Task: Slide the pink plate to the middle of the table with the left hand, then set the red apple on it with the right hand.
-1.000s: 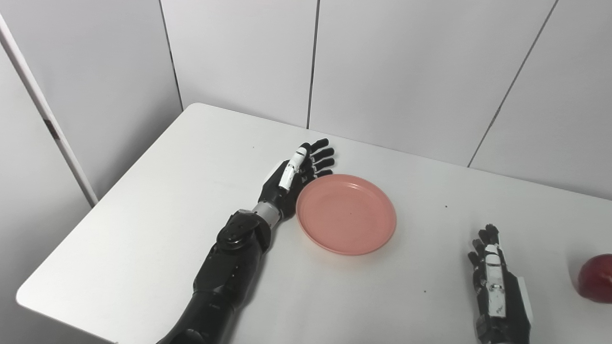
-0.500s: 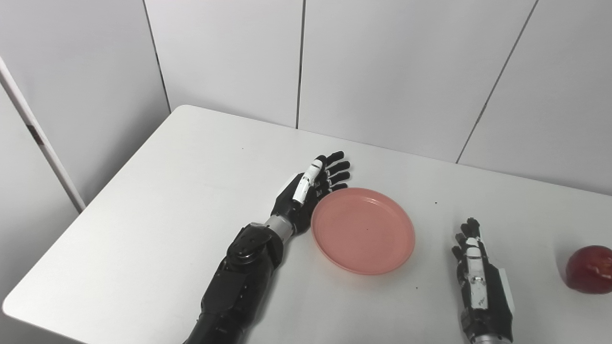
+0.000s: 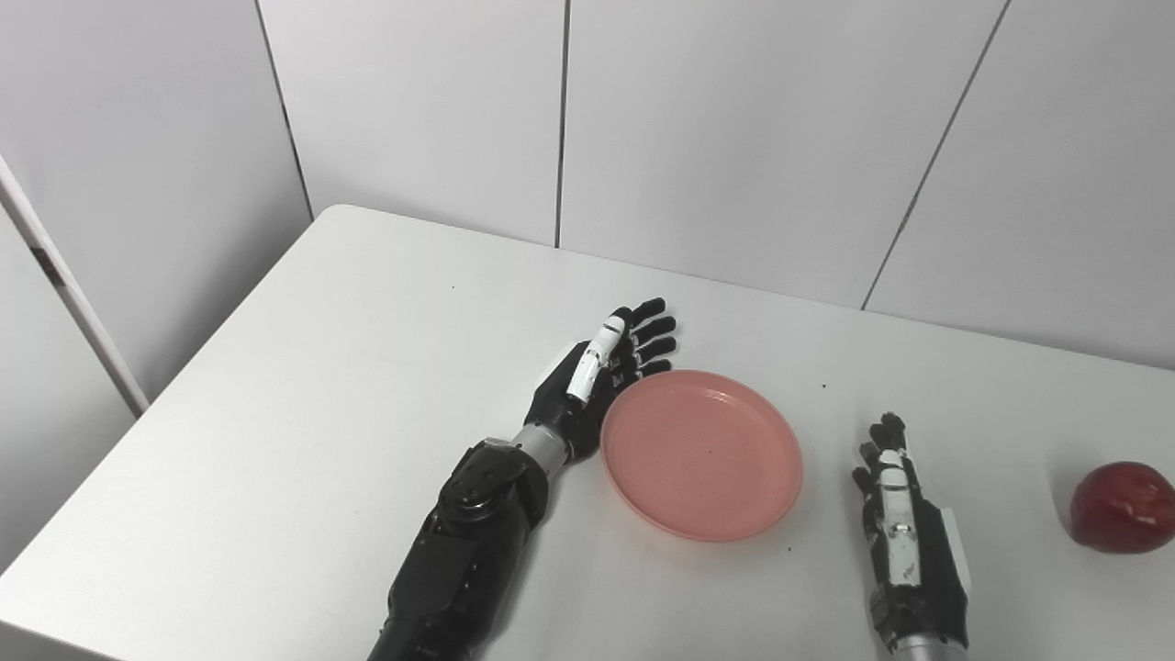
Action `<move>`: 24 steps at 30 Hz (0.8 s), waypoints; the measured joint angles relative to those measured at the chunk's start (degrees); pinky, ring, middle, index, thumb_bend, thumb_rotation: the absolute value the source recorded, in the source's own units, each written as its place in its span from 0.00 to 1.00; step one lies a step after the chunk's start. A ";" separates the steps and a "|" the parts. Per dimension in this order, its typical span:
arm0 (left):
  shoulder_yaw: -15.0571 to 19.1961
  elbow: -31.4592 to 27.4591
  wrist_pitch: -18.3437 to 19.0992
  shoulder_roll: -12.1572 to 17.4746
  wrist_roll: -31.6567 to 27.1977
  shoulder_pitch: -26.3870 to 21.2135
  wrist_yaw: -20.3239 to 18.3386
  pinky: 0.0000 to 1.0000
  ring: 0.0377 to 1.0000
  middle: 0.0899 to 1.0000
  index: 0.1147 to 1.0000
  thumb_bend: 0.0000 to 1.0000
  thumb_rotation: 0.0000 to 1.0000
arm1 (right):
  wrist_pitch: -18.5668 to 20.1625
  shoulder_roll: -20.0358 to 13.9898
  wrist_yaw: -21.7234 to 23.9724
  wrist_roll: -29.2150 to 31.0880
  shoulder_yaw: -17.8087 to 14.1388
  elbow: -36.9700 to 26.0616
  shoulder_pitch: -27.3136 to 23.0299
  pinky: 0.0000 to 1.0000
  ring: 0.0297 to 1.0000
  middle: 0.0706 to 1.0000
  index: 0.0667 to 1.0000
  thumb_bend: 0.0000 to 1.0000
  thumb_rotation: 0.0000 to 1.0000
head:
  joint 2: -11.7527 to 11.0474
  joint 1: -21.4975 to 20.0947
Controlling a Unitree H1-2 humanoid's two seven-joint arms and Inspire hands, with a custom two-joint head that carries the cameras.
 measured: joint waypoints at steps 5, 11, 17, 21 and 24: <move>0.04 0.37 -0.64 0.00 0.07 -0.01 0.00 0.89 0.90 0.90 0.87 0.34 1.00 | 0.00 -0.03 0.00 -0.33 0.23 -0.01 0.00 1.00 1.00 1.00 1.00 0.21 1.00 | 0.35 -0.88; 0.20 0.05 -1.36 -0.29 0.51 0.43 0.25 0.91 0.91 0.91 0.89 0.34 1.00 | 0.19 0.08 -0.62 -0.77 0.20 -0.91 -0.05 1.00 1.00 1.00 1.00 0.22 1.00 | 0.44 -2.38; 0.04 -0.53 -3.36 -0.92 3.43 1.40 1.94 0.95 0.95 0.94 0.92 0.35 1.00 | 2.29 -0.11 -1.58 -3.69 0.20 -4.35 -0.34 1.00 1.00 1.00 1.00 0.25 1.00 | 0.62 -4.75; -0.50 -1.52 -5.12 -0.94 5.54 2.37 2.72 0.97 0.96 0.95 0.93 0.35 1.00 | 3.68 -0.11 -2.12 -4.69 -0.11 -5.45 -0.98 1.00 1.00 0.99 1.00 0.26 1.00 | 0.62 -5.45; -0.49 -2.01 -5.94 -0.93 6.45 3.01 2.93 0.97 0.96 0.96 0.94 0.35 1.00 | 4.45 -0.33 -2.30 -4.88 -0.52 -7.84 -1.80 1.00 0.99 1.00 1.00 0.26 1.00 | 0.70 -6.77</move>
